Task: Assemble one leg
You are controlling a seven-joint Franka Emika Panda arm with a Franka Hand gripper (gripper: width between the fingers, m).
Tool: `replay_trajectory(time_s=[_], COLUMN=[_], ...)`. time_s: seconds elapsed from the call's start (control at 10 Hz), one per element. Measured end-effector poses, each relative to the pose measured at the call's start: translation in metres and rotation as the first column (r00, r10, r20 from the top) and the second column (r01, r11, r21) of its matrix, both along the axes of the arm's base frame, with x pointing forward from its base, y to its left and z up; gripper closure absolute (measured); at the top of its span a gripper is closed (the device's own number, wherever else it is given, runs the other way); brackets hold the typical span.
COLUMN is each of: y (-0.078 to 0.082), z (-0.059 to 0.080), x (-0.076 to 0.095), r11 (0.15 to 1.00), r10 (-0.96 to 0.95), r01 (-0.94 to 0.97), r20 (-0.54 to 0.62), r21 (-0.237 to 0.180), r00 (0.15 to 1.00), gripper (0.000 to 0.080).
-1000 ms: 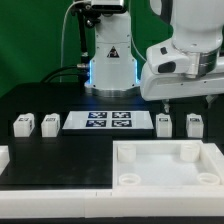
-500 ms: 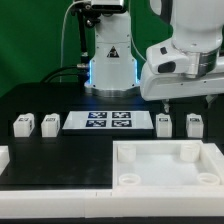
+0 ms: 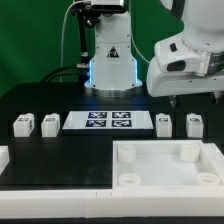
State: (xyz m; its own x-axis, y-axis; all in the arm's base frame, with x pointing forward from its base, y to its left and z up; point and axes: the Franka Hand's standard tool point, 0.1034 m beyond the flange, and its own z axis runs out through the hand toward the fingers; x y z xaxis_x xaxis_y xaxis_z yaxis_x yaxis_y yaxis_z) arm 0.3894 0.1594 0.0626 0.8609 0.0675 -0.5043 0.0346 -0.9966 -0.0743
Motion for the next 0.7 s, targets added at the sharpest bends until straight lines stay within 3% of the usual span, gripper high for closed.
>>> replay_trajectory(time_s=[0.2,0.4,0.7], y=[0.007,0.007,0.007], z=[0.000,-0.014,-0.027], x=[0.007,0.007,0.009], r11=[1.000,0.999,0.999], r10=[0.021,0.033,0.030], r01=[-0.019,-0.027,-0.019], r20=[-0.236,-0.423,-0.397], r21=[0.008,0.021,0.032], r00=[0.972,0.905,0.917], gripper=[0.0151,0.0151,0.0151])
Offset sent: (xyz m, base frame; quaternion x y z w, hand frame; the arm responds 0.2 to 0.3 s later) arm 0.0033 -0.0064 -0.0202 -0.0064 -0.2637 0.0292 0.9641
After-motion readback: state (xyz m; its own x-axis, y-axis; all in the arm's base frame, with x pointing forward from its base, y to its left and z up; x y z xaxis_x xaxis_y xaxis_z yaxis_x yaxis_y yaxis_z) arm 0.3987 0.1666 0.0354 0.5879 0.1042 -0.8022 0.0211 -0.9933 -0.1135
